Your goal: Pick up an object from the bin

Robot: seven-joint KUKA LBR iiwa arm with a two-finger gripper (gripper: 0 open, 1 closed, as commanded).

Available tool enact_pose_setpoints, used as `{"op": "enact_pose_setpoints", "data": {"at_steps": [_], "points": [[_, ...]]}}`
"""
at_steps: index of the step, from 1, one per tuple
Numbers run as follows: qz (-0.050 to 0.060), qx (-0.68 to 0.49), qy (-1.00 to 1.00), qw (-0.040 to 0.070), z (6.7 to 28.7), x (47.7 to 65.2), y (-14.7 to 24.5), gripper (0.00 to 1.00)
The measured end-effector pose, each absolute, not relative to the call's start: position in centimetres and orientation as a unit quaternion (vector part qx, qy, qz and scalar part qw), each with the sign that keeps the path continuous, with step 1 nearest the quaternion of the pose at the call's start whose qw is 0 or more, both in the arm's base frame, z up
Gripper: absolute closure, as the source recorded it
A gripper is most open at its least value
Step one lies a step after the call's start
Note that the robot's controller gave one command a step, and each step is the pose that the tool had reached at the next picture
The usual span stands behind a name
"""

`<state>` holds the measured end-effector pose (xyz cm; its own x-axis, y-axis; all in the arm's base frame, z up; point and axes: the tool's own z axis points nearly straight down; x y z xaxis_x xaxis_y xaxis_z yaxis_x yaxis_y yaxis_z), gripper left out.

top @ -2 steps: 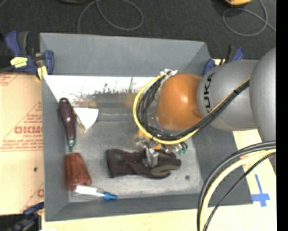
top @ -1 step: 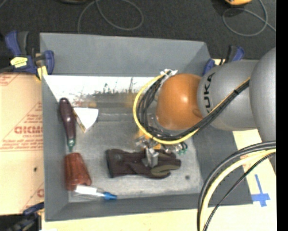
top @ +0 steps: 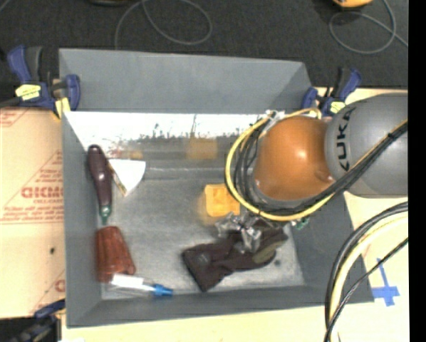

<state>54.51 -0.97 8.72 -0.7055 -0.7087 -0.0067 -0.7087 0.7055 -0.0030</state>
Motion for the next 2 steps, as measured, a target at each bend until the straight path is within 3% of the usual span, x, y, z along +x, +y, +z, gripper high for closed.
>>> {"op": "enact_pose_setpoints", "data": {"at_steps": [1, 2], "points": [[0.0, -0.383, 0.924, 0.004, 8.7, 54.5, -1.0, 1.0], [0.0, -0.398, 0.917, 0.005, 20.5, 53.8, 0.1, 1.0]]}}
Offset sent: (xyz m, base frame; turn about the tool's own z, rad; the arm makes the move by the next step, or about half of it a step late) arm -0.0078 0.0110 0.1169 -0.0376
